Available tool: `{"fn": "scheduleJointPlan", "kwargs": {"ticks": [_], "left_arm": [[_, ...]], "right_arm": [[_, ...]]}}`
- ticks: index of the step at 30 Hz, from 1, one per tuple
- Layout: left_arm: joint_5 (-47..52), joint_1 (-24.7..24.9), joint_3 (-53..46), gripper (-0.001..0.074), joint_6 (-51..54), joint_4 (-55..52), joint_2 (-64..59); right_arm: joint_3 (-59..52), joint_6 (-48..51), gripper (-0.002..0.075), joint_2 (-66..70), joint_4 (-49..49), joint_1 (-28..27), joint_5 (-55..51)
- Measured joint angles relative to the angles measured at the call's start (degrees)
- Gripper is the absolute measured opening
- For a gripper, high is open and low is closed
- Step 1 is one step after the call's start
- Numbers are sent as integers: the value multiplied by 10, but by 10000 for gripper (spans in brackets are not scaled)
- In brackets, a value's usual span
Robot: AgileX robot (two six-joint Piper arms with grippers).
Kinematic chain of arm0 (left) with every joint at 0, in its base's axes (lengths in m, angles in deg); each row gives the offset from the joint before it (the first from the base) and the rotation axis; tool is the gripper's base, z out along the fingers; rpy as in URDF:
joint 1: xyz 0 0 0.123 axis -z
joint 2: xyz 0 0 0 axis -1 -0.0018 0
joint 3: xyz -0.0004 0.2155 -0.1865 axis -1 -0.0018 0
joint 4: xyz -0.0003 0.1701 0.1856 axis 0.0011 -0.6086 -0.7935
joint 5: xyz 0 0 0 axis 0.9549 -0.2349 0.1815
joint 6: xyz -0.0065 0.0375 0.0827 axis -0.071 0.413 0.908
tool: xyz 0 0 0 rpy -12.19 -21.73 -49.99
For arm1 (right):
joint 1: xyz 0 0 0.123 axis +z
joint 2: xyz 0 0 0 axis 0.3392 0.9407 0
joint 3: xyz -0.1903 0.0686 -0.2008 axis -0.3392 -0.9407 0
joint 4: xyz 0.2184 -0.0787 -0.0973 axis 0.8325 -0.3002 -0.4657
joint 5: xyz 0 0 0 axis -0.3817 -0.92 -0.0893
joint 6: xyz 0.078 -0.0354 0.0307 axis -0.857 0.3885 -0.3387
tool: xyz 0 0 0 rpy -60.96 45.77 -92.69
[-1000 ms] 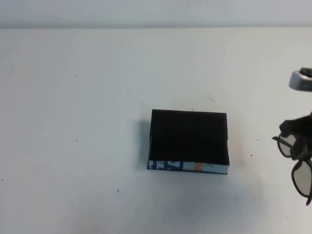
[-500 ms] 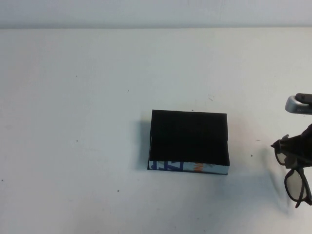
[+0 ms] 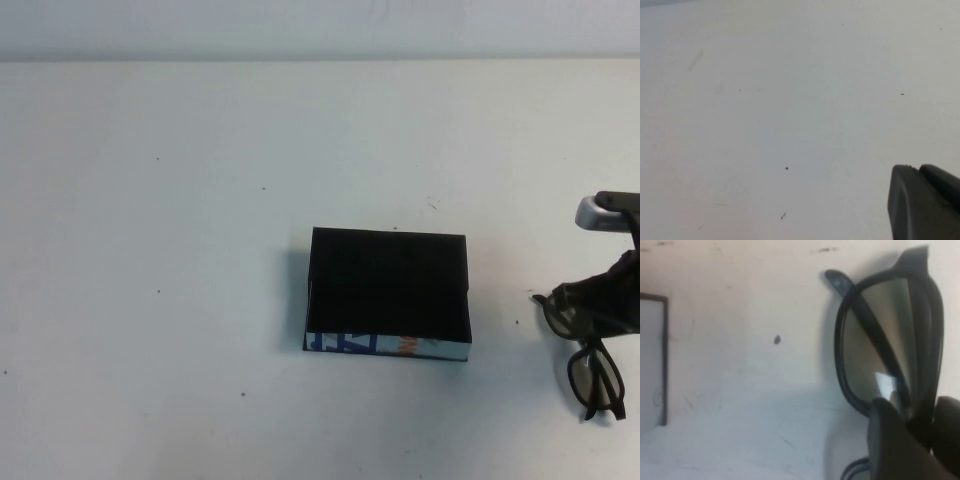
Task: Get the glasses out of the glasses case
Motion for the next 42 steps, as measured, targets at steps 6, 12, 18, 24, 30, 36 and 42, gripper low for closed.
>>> {"fn": "scheduleJointPlan", "kwargs": {"ticks": [6, 12, 18, 24, 30, 36, 42], "left_arm": [[0, 0, 0, -4, 0, 0, 0], [0, 0, 0, -4, 0, 0, 0], [0, 0, 0, -4, 0, 0, 0], [0, 0, 0, -4, 0, 0, 0], [0, 0, 0, -4, 0, 0, 0], [0, 0, 0, -4, 0, 0, 0], [0, 0, 0, -4, 0, 0, 0]], "right_arm": [[62, 0, 252, 0, 0, 0, -69], [80, 0, 221, -73, 0, 0, -109], [55, 6, 62, -264, 0, 0, -48], [-28, 50, -10, -487, 0, 0, -2], [-120, 60, -15, -675, 0, 0, 22], [-161, 60, -16, -772, 3, 0, 10], [-172, 43, -16, -784, -34, -1, -58]]}}
